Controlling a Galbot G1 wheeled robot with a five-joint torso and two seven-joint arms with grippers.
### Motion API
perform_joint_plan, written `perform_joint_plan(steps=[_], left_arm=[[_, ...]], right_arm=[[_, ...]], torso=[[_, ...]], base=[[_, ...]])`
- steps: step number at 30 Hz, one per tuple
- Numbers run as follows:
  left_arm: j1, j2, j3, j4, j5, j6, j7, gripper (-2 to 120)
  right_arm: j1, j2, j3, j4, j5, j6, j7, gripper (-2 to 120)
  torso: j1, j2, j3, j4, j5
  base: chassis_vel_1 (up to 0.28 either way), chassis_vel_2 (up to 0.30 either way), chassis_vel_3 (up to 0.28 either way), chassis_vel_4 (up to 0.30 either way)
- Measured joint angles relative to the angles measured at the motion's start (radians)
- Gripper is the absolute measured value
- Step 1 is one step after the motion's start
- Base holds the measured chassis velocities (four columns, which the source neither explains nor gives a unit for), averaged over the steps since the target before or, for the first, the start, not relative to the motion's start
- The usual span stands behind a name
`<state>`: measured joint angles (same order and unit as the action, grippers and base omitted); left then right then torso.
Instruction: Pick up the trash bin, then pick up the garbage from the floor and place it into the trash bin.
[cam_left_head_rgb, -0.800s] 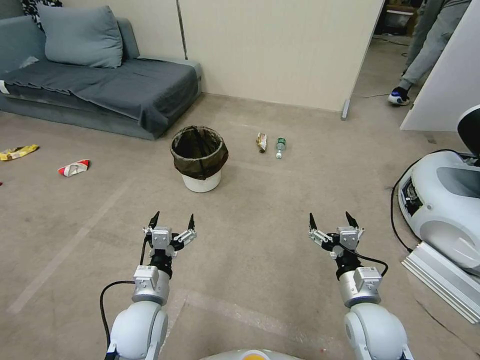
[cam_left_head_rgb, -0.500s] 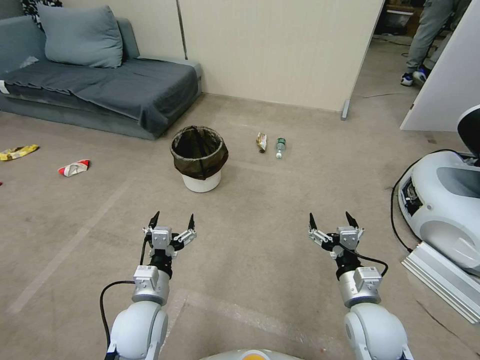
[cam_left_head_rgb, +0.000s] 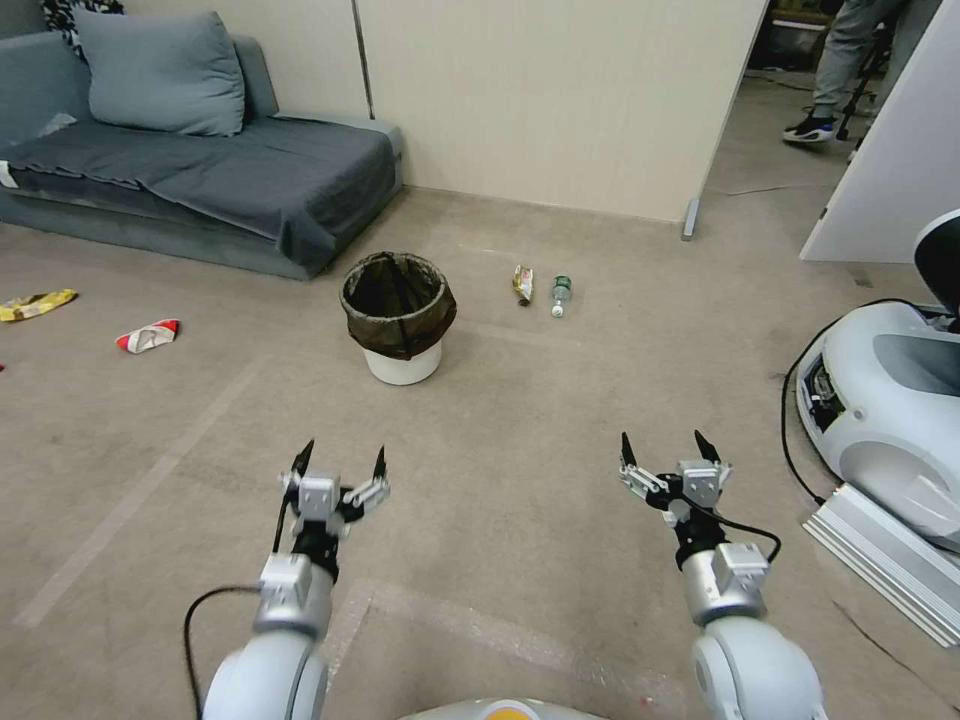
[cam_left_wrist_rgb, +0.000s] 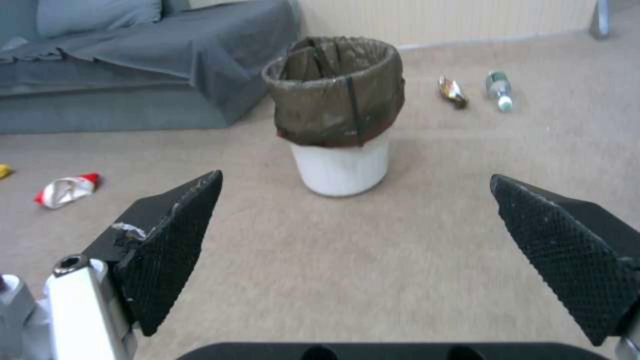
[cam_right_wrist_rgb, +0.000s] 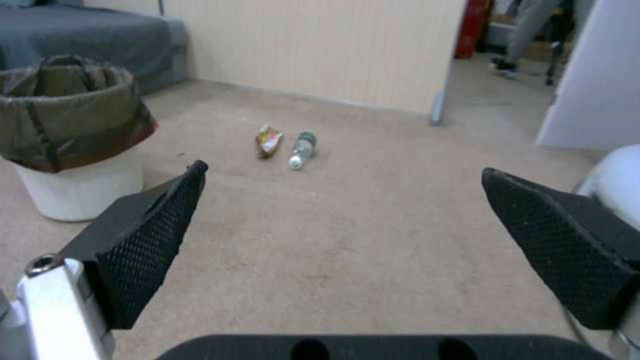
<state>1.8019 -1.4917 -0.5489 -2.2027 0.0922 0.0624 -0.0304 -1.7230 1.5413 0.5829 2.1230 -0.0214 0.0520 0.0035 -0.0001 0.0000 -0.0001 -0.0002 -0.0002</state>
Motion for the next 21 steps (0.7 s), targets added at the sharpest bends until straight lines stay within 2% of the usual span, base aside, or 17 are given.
perform_joint_plan(steps=[9, 13, 21], left_arm=[[0.247, 0.010, 0.001, -0.190, 0.079, 0.052, -0.037, 100], [0.293, 0.017, 0.009, -0.194, 0.051, 0.026, -0.052, 100], [0.294, 0.013, 0.013, -0.189, 0.049, 0.002, -0.056, 100]], right_arm=[[-0.252, 0.061, 0.047, 0.179, -0.033, 0.081, 0.010, 100], [-0.294, 0.069, 0.033, 0.195, -0.034, 0.085, 0.006, 100], [-0.299, 0.068, 0.034, 0.192, -0.037, 0.100, -0.009, 100]], torso=[[0.000, 0.000, 0.000, 0.0000, 0.0001], [0.000, 0.000, 0.000, 0.0002, 0.0001], [0.000, 0.000, 0.000, 0.0002, 0.0000]], base=[[0.000, 0.000, 0.000, 0.000], [0.000, 0.000, 0.000, 0.000], [0.000, 0.000, 0.000, 0.000]])
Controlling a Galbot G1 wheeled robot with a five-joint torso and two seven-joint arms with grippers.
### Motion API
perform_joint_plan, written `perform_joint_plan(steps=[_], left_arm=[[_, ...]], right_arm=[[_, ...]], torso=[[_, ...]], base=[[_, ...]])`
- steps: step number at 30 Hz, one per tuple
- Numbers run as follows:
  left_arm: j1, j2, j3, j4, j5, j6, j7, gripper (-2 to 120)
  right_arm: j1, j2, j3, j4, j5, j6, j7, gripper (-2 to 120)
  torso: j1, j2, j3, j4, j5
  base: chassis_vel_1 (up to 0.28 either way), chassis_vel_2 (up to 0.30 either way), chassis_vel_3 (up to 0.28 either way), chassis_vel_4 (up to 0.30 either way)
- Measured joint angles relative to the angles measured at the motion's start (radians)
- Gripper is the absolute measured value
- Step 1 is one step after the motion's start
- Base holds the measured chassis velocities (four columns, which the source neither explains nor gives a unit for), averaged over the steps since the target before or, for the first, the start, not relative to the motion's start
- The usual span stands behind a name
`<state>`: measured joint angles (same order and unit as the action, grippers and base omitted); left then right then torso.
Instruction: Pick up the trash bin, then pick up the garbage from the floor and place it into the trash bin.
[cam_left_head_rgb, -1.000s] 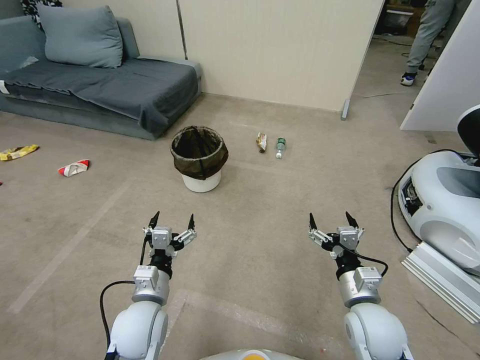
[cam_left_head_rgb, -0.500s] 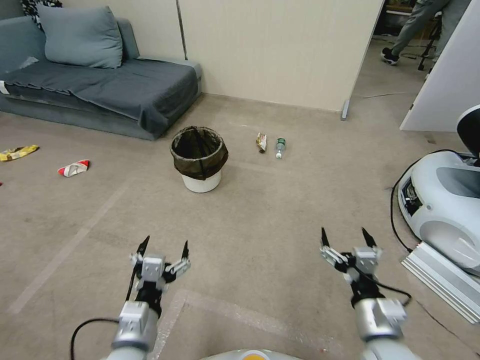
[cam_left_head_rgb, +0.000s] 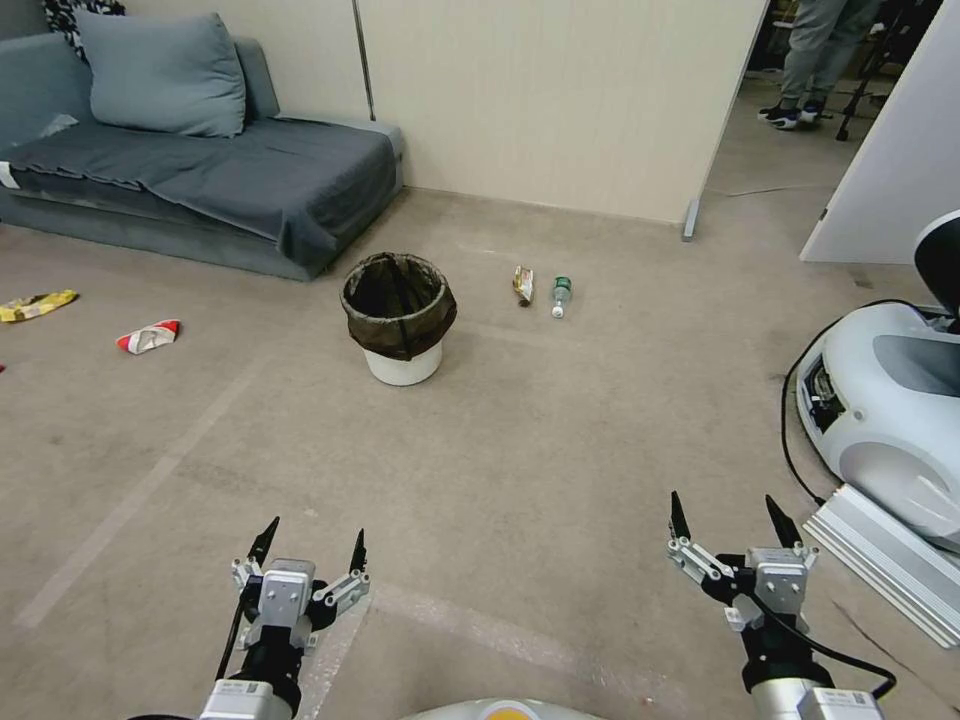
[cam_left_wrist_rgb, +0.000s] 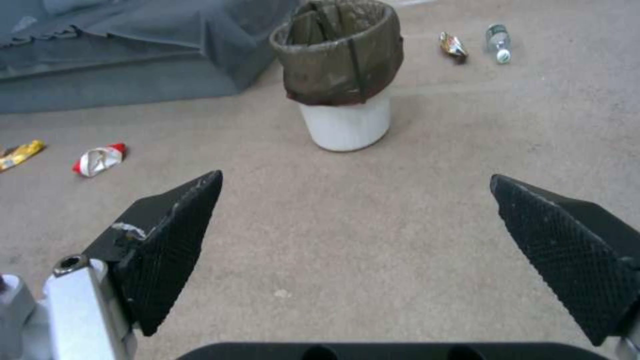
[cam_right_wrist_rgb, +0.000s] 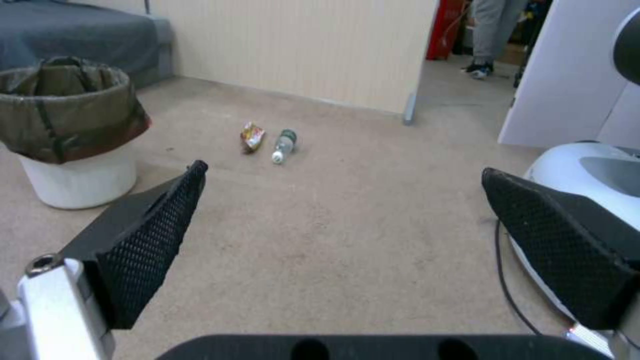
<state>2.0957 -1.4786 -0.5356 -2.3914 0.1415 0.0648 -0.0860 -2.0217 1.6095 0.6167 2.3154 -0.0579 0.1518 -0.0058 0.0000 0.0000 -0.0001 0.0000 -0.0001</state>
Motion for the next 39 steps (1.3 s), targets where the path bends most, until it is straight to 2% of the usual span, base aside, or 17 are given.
perform_joint_plan(steps=[13, 39], left_arm=[[-0.013, -0.009, 0.002, 0.002, -0.003, -0.007, 0.002, 100], [-0.013, -0.013, -0.001, 0.012, -0.007, -0.006, 0.006, 100]], right_arm=[[0.004, -0.001, 0.004, -0.005, -0.003, 0.011, -0.002, 100], [0.004, -0.001, 0.001, -0.017, -0.004, 0.016, -0.007, 100]], torso=[[0.000, 0.000, 0.000, 0.0000, 0.0001], [0.000, 0.000, 0.000, 0.0000, -0.0004]], base=[[-0.038, 0.037, 0.042, -0.042], [-0.207, 0.205, 0.202, -0.201]])
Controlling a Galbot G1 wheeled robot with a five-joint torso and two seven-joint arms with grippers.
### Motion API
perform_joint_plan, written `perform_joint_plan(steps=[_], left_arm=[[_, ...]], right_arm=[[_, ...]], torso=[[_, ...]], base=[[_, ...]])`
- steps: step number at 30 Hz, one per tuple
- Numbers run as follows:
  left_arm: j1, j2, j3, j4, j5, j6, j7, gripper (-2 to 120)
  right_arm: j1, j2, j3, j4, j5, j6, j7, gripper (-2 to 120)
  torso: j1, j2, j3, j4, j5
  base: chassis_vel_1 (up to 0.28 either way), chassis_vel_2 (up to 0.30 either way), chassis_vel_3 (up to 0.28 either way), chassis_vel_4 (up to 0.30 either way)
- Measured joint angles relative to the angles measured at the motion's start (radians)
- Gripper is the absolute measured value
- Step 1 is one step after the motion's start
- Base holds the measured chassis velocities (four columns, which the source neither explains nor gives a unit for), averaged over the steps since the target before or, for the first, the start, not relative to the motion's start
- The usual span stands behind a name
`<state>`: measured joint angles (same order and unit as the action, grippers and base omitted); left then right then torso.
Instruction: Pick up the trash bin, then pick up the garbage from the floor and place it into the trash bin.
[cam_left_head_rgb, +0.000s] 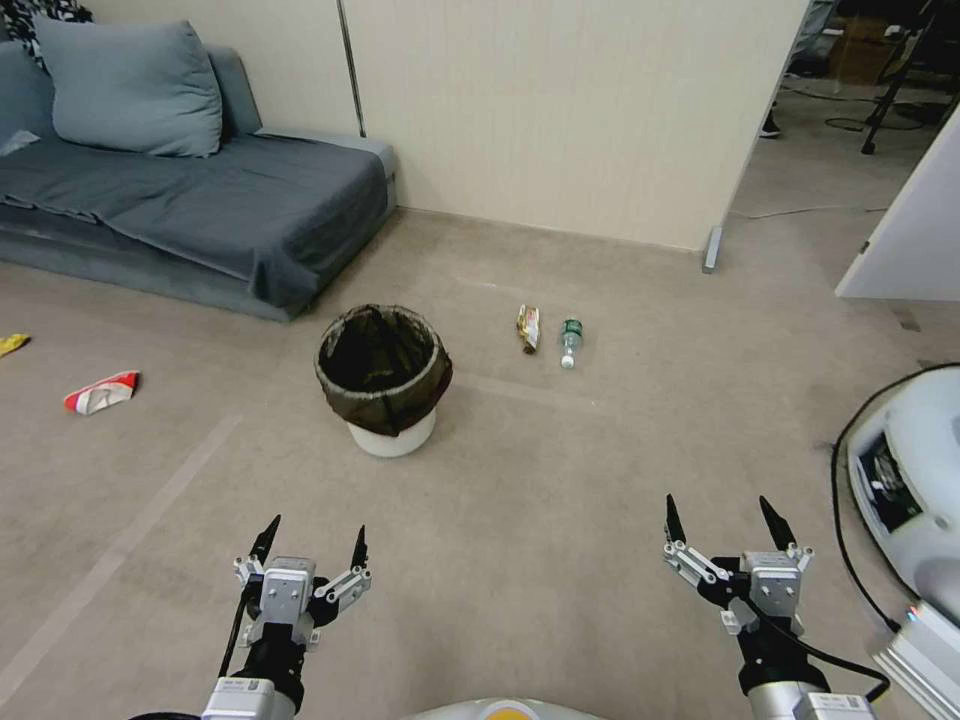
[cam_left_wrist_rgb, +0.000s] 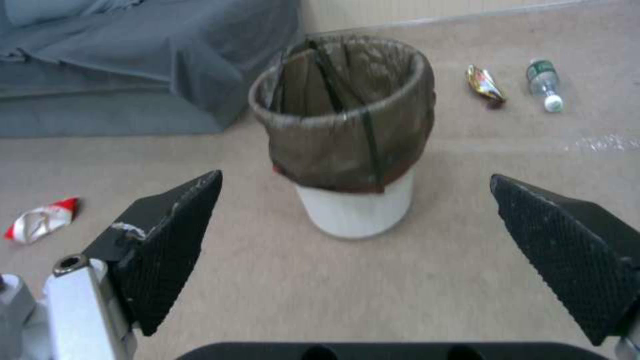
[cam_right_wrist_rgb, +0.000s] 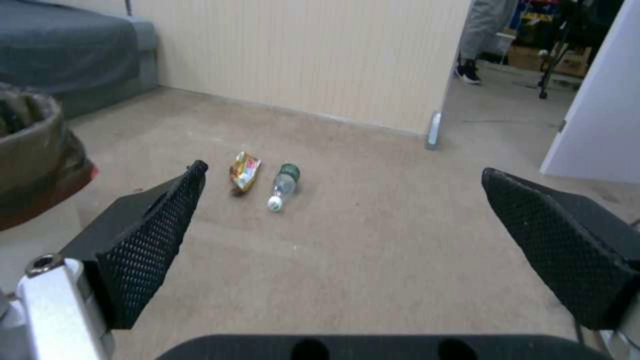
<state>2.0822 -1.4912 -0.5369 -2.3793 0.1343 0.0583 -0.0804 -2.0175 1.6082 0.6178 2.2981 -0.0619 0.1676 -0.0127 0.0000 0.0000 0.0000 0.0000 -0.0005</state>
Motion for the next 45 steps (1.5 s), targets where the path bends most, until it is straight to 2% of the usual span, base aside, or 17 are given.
perform_joint_plan(steps=[8, 45], left_arm=[[0.000, 0.000, 0.000, 0.001, 0.000, 0.000, 0.001, 100], [0.000, 0.000, 0.000, 0.001, 0.000, 0.001, 0.000, 100]], right_arm=[[0.001, 0.000, 0.000, 0.000, 0.000, 0.000, 0.000, 100], [0.001, 0.000, 0.000, 0.000, 0.000, -0.001, 0.000, 100]], torso=[[0.000, 0.000, 0.000, 0.0001, 0.0003], [0.000, 0.000, 0.000, -0.0001, 0.0005]], base=[[-0.139, 0.164, 0.139, -0.147], [0.003, -0.002, -0.002, 0.002]])
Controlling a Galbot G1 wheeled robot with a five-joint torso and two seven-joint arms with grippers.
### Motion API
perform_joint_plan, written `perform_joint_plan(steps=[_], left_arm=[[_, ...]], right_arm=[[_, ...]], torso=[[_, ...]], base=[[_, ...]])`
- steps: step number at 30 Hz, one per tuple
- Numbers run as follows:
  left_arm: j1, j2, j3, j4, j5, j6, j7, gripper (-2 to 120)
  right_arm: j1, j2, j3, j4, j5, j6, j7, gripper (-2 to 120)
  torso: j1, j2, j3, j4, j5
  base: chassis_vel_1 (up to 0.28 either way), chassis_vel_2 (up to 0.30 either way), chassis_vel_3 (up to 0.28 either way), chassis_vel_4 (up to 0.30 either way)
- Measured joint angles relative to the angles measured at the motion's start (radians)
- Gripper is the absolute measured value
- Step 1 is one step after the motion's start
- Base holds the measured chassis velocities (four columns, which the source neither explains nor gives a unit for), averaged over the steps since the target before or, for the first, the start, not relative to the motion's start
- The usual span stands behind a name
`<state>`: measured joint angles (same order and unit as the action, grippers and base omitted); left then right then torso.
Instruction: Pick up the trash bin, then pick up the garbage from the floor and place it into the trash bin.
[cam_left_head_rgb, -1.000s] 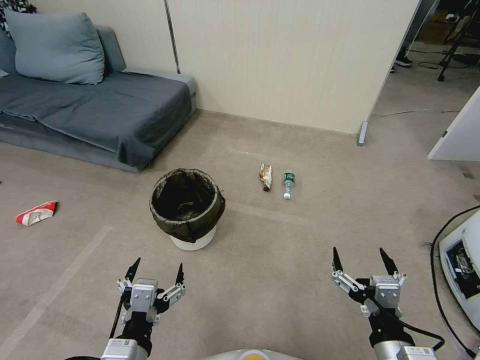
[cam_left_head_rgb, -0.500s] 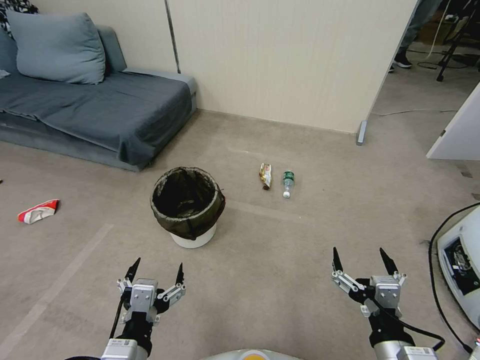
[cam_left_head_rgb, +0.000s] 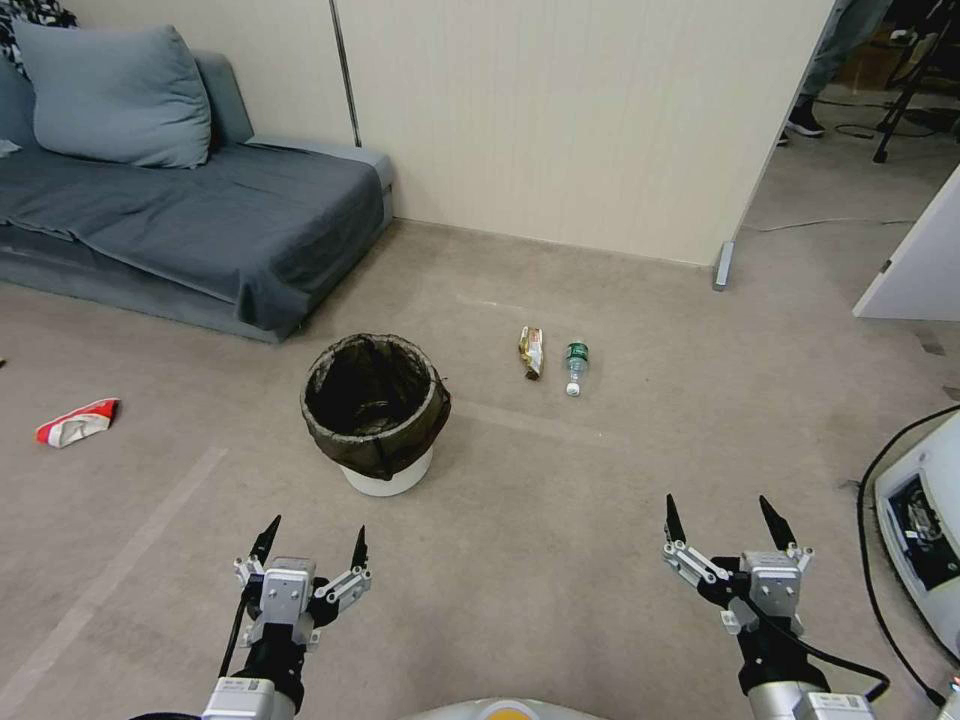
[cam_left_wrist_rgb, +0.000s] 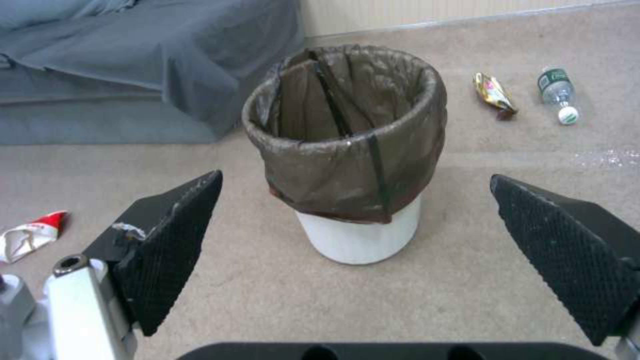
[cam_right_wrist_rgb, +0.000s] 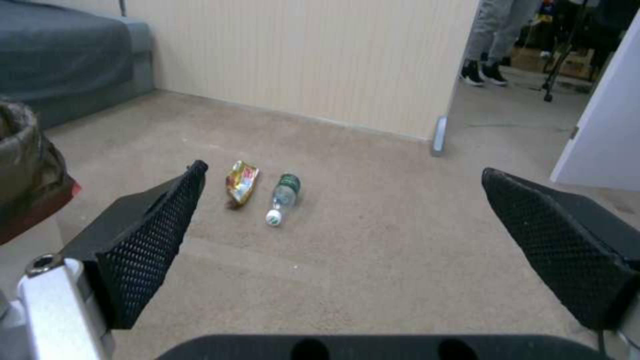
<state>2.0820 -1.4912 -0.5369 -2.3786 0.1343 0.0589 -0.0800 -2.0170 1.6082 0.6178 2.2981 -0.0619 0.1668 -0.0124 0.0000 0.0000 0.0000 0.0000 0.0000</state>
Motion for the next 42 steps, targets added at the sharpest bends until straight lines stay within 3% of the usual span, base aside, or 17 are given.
perform_joint_plan(steps=[20, 42], left_arm=[[0.000, 0.000, 0.000, 0.000, 0.000, 0.000, 0.000, 100], [0.000, 0.000, 0.000, 0.000, 0.000, 0.000, 0.000, 100]], right_arm=[[0.000, 0.000, 0.000, 0.000, 0.000, 0.000, 0.000, 100], [0.000, 0.000, 0.000, 0.000, 0.000, 0.000, 0.000, 100]], torso=[[0.000, 0.000, 0.000, 0.0000, 0.0000], [0.000, 0.000, 0.000, 0.0002, 0.0003]], base=[[-0.024, 0.021, 0.020, -0.022], [-0.235, 0.225, 0.233, -0.235]])
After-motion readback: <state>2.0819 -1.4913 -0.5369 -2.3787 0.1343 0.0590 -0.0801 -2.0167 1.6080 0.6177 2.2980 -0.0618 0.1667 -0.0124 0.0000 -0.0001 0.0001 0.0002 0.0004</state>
